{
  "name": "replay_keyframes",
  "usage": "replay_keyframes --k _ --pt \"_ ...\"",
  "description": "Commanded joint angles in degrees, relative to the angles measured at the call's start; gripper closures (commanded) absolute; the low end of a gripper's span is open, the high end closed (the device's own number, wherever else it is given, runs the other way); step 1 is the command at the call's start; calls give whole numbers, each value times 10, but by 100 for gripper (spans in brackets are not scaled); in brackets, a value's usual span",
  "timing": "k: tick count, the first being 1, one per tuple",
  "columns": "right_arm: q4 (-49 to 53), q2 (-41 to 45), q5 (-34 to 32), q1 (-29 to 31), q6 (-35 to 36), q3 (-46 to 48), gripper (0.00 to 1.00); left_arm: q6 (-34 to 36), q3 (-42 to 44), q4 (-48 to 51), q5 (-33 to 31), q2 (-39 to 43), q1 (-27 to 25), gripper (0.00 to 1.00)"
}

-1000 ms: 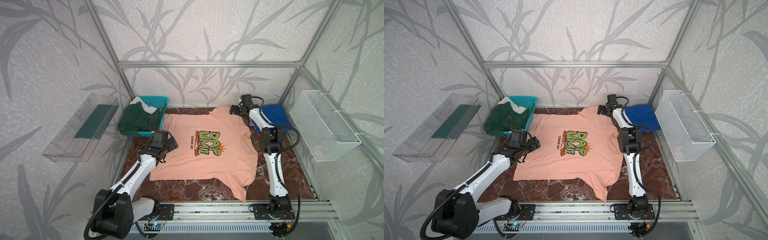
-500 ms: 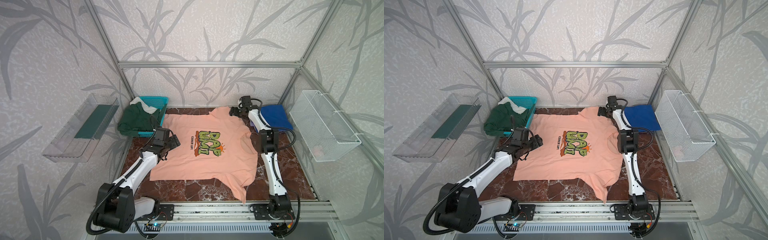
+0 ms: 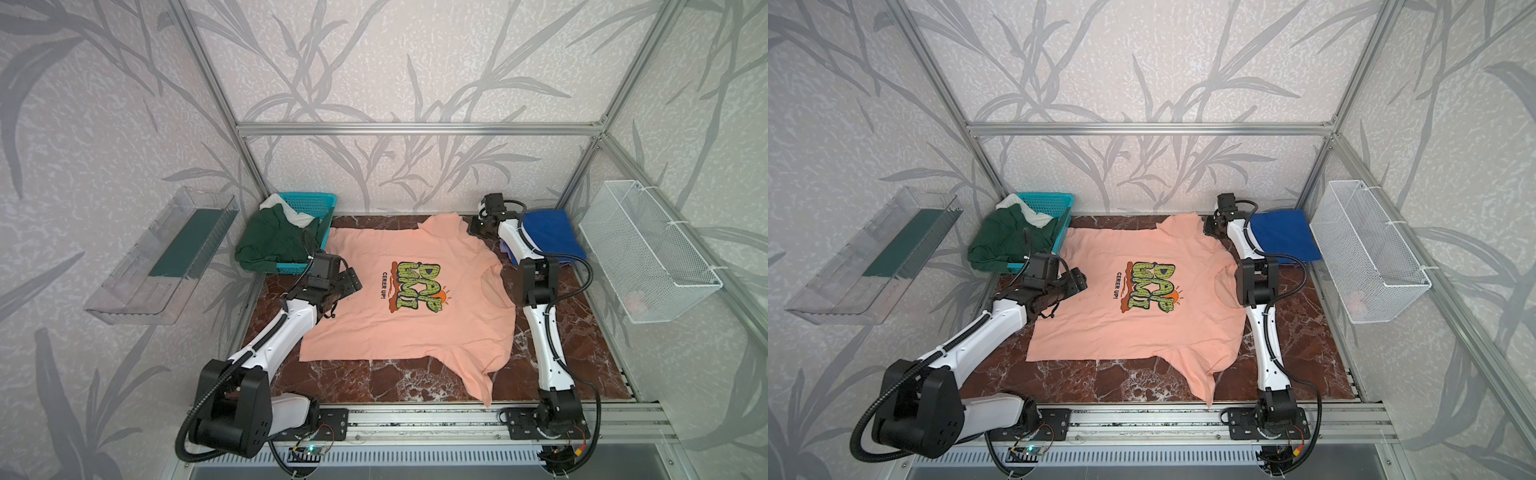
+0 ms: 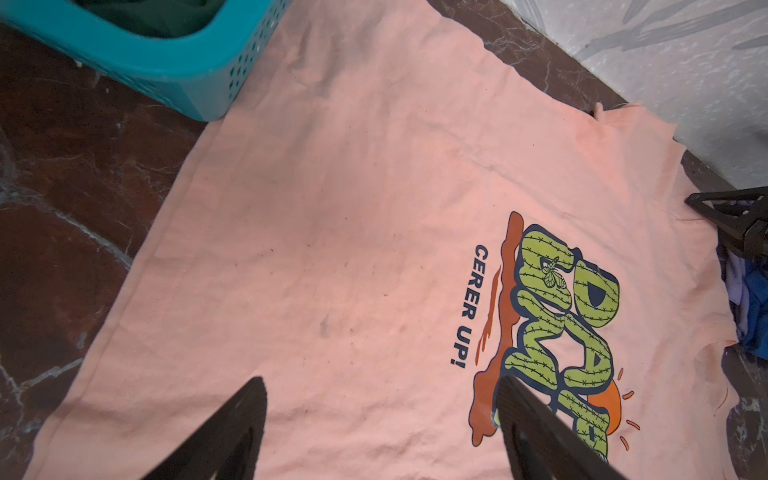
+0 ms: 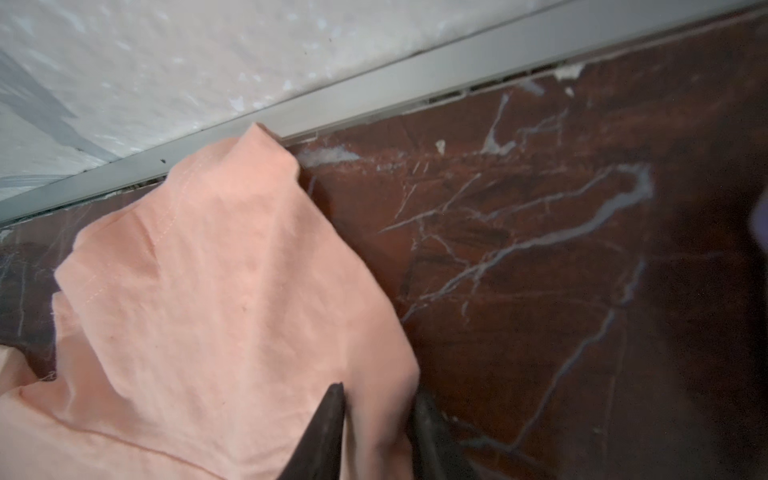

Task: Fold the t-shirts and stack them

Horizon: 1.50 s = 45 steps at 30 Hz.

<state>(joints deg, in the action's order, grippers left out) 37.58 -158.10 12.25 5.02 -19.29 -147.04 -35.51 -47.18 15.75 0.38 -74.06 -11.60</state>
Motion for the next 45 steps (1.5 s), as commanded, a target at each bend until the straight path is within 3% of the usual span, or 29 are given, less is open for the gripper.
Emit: replay_keyframes --k 1,3,7,14,17,29,39,45 --pt "41 15 -13 -11 6 8 82 18 -32 -12 5 -23 0 13" --pt "51 18 -26 -18 9 10 93 24 -50 -12 2 -44 0 14" --pt "68 30 -32 -33 14 14 98 36 -93 -22 5 -101 0 13" --pt "80 47 -54 -50 32 23 98 68 -228 -15 19 -244 6 13" --pt "82 48 -46 -54 36 24 94 79 -291 -12 21 -302 13 13" --pt "79 38 -1 -55 14 24 96 113 -528 -15 67 -519 66 14" --pt "57 40 40 -55 -7 49 98 128 -623 -87 125 -613 88 17" --pt "54 41 55 -55 -14 53 98 128 -646 -87 99 -647 95 17"
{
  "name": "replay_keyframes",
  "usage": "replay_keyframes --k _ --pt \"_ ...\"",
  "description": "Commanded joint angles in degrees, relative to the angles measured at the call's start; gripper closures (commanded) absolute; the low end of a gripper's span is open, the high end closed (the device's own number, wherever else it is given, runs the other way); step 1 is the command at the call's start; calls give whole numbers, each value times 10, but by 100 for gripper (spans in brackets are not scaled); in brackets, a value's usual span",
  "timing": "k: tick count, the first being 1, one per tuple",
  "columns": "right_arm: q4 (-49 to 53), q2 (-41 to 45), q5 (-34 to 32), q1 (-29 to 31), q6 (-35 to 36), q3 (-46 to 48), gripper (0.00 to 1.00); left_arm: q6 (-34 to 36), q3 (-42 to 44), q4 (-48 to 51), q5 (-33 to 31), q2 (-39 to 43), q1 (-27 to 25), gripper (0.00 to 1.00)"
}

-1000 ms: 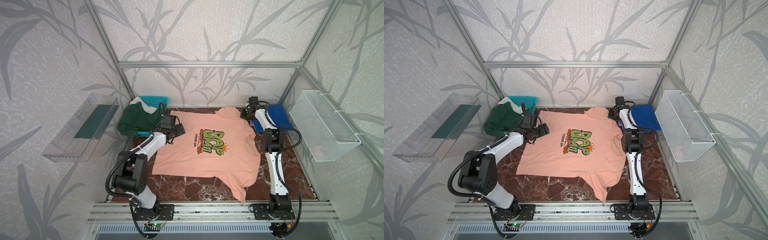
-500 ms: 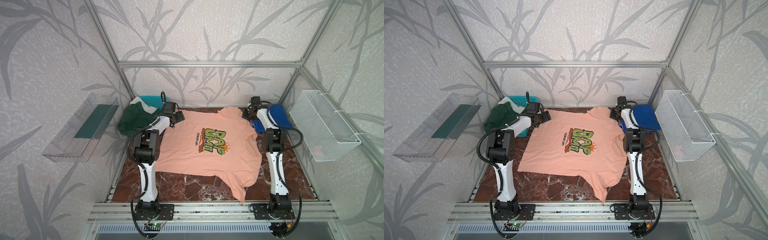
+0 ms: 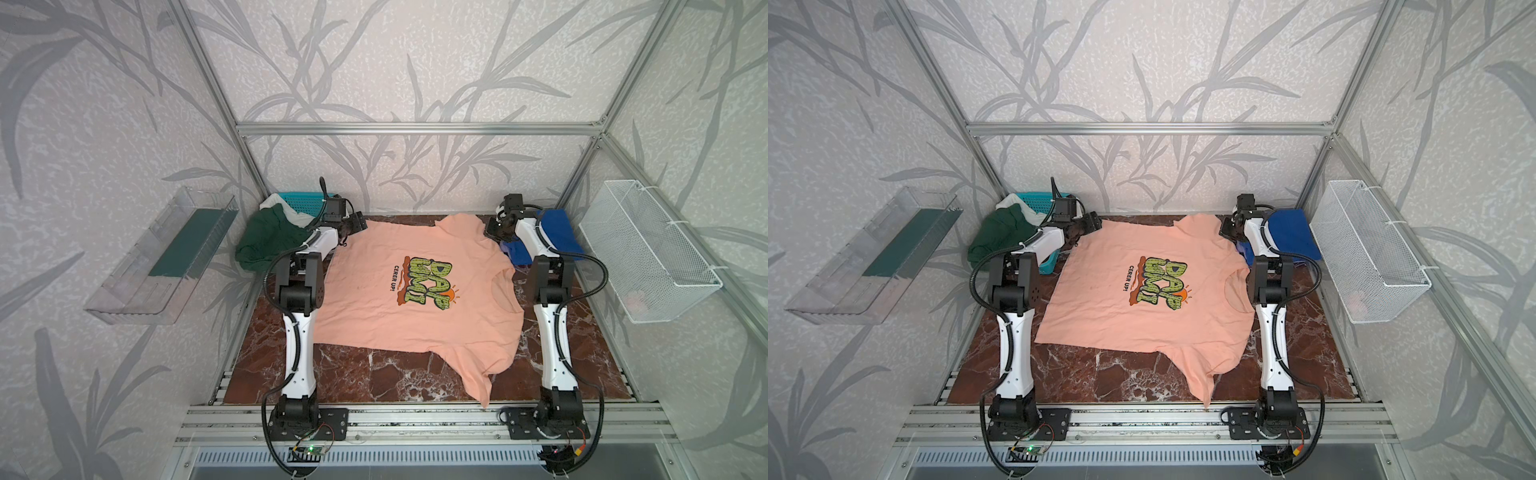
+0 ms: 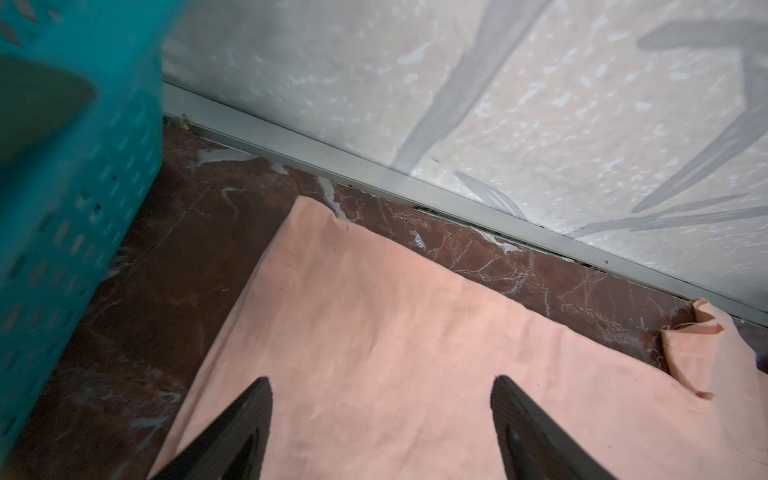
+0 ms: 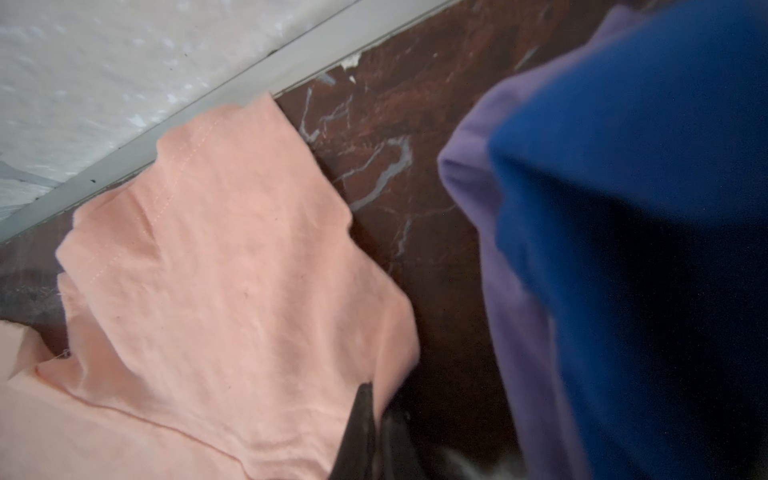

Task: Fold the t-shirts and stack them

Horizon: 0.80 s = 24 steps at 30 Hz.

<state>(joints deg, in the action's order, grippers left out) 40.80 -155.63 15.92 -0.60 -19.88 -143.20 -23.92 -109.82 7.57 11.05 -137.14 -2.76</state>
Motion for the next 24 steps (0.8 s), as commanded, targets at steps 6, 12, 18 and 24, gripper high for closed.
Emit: replay_keyframes --k 6,12,18,24 --pt "20 15 43 -5 -25 16 97 -9 -6 -34 -41 -32 9 19" --pt "19 13 54 -7 -24 18 97 -18 -15 -42 -40 -43 10 20" --pt "8 8 65 -7 -32 32 98 -22 -55 6 -80 -58 10 20" --pt "3 6 73 -8 -37 36 97 -37 -140 98 -84 -102 10 20"
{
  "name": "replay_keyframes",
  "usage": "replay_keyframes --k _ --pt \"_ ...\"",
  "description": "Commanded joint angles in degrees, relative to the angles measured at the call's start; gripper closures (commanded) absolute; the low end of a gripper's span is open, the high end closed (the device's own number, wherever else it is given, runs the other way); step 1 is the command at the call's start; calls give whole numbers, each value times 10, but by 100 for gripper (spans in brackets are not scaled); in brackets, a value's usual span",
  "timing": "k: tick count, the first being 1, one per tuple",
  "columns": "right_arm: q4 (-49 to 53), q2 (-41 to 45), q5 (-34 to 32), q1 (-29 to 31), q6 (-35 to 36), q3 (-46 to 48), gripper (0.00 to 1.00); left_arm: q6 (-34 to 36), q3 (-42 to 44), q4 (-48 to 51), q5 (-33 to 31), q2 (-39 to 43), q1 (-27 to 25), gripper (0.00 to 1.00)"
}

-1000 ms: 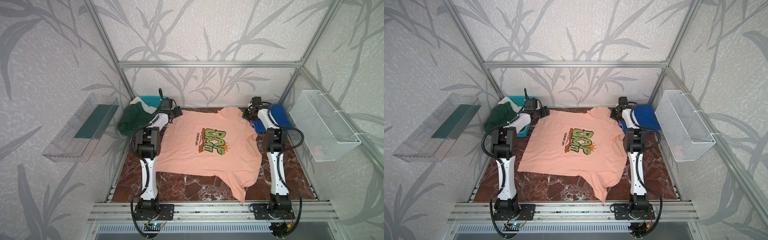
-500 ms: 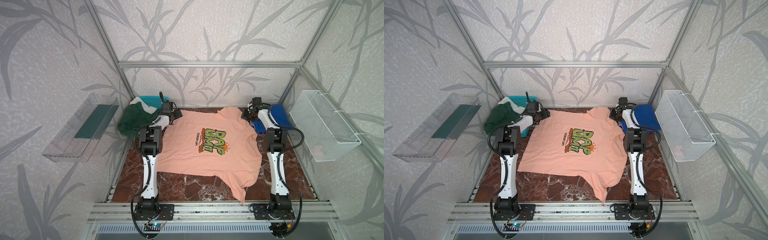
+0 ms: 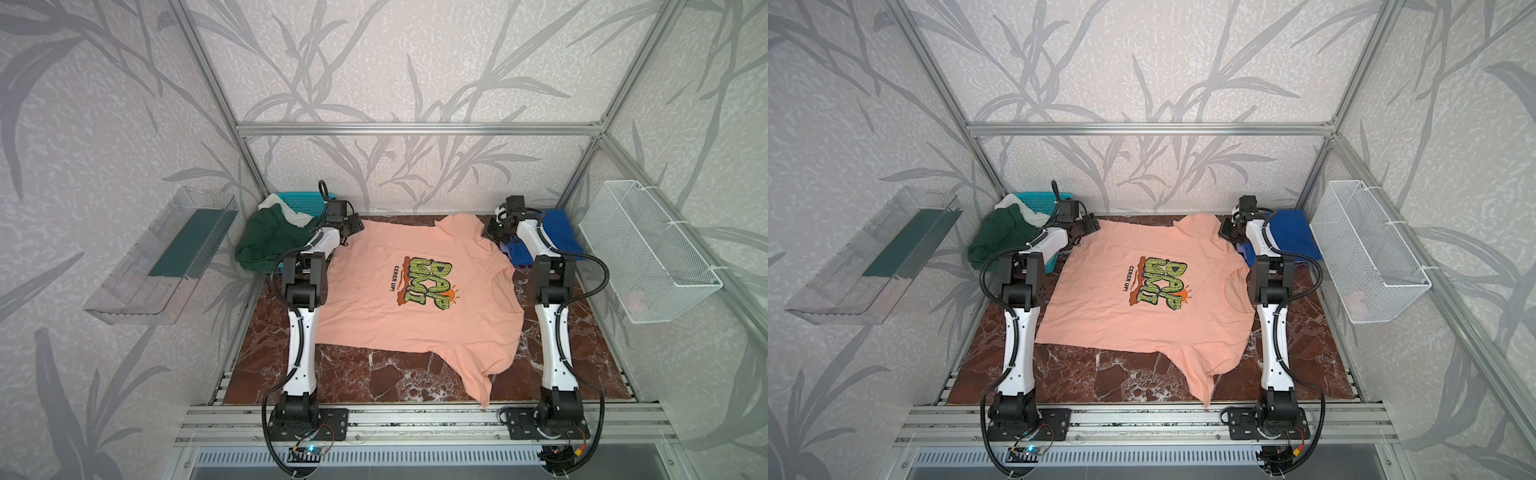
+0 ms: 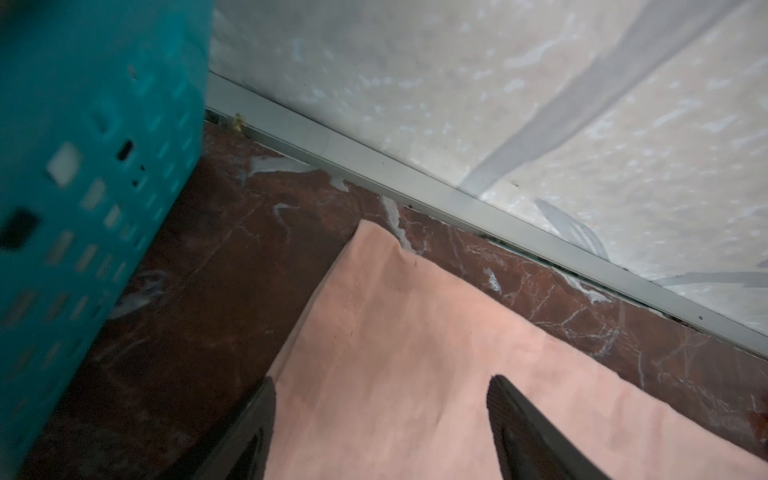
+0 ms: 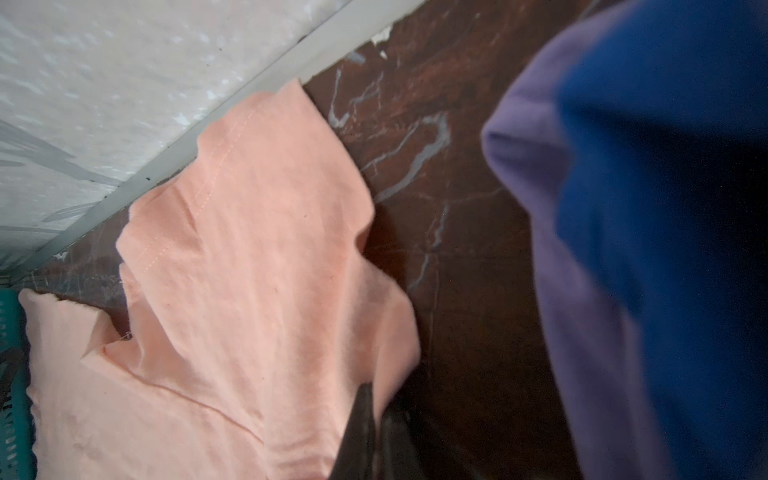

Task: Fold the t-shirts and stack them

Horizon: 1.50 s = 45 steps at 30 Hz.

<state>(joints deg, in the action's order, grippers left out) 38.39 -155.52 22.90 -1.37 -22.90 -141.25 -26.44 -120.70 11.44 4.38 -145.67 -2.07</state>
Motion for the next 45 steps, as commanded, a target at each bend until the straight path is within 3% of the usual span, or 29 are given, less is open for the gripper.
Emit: replay_keyframes --k 1,13,21,27,29,35,39,45 --pt "26 5 7 0 -8 17 97 -17 -34 64 -20 -19 3 20" --pt "14 10 35 -5 -17 29 97 -17 5 94 -7 3 -5 22" --pt "4 4 51 -11 -24 30 97 -18 29 101 -15 18 -9 30" --pt "13 -10 56 -13 -16 5 98 -21 -2 119 -13 3 -10 52" --pt "22 -17 58 -13 -13 -11 98 -20 -28 141 -12 -8 -10 66" --pt "28 -27 66 -13 3 -39 98 -8 -86 178 -18 -30 -9 80" --pt "28 -30 68 -14 22 -54 100 1 -130 203 -17 -44 -7 100" --pt "34 -9 61 -14 50 -57 100 30 -153 218 -18 -36 -7 100"
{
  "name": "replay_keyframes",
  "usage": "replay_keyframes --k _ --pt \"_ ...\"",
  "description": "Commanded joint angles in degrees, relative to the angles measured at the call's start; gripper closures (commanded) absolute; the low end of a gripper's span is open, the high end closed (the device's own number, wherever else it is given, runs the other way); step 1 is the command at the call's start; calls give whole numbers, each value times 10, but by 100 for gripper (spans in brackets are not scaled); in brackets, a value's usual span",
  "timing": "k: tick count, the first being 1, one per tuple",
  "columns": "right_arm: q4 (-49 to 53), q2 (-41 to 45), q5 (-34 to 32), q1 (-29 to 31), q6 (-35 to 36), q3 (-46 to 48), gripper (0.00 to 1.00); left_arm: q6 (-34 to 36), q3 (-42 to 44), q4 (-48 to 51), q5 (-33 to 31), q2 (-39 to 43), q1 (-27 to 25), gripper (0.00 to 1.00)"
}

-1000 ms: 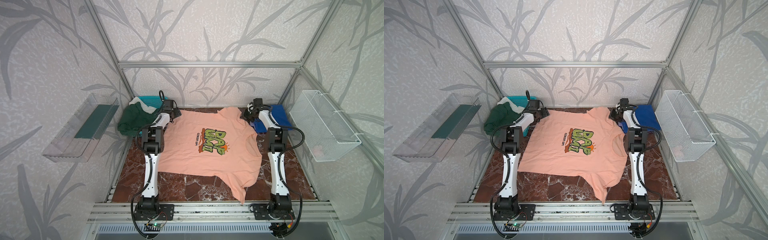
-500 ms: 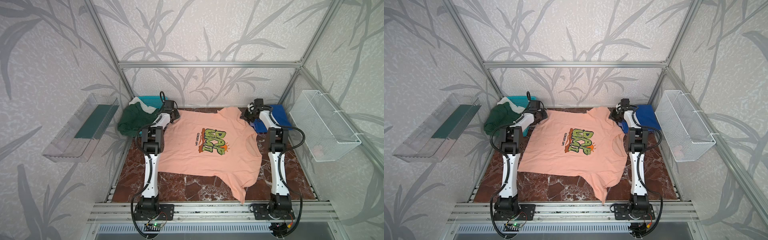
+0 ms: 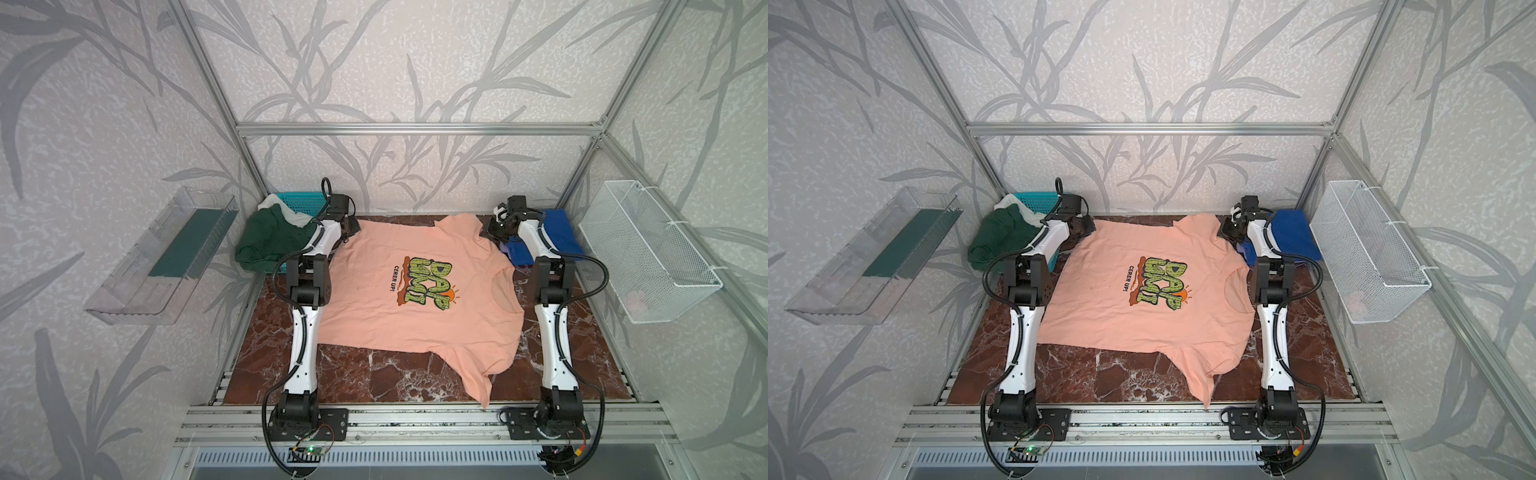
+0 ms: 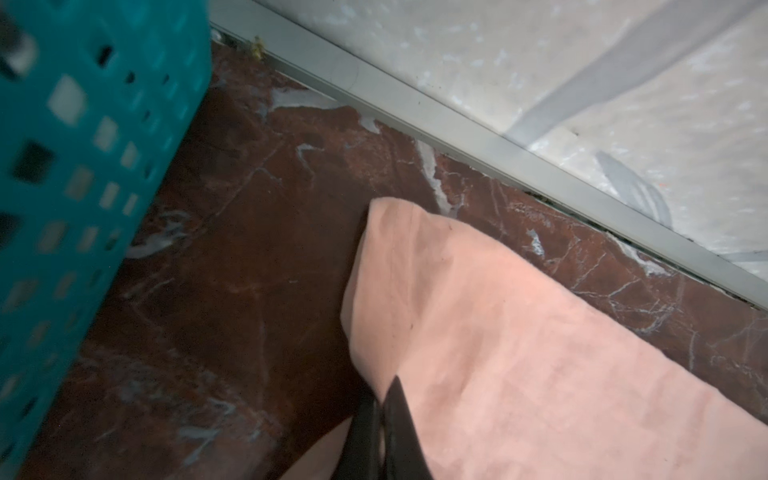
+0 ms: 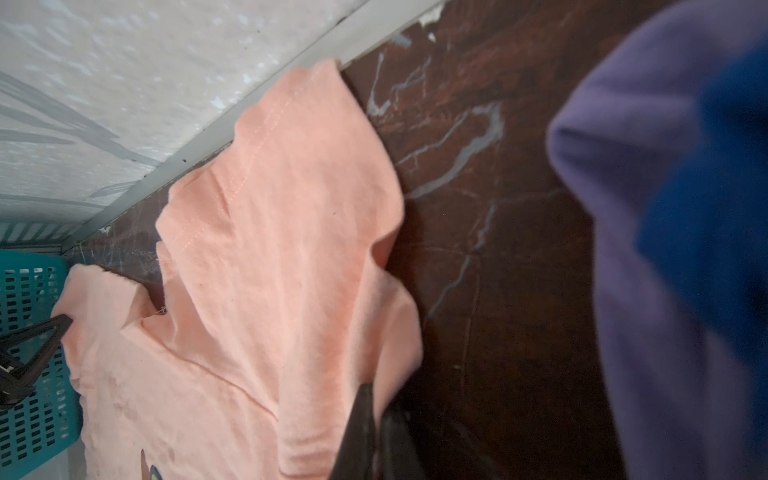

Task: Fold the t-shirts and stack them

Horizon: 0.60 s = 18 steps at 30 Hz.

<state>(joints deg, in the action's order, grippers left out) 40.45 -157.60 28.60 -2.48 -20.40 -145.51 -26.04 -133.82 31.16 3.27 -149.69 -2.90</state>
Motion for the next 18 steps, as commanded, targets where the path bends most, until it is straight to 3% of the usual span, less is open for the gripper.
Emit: replay_keyframes --k 1,18 --pt "11 19 5 -2 28 -9 100 27 -21 21 -8 7 1 100" --pt "28 110 9 0 88 19 100 65 23 -4 -9 58 18 100"
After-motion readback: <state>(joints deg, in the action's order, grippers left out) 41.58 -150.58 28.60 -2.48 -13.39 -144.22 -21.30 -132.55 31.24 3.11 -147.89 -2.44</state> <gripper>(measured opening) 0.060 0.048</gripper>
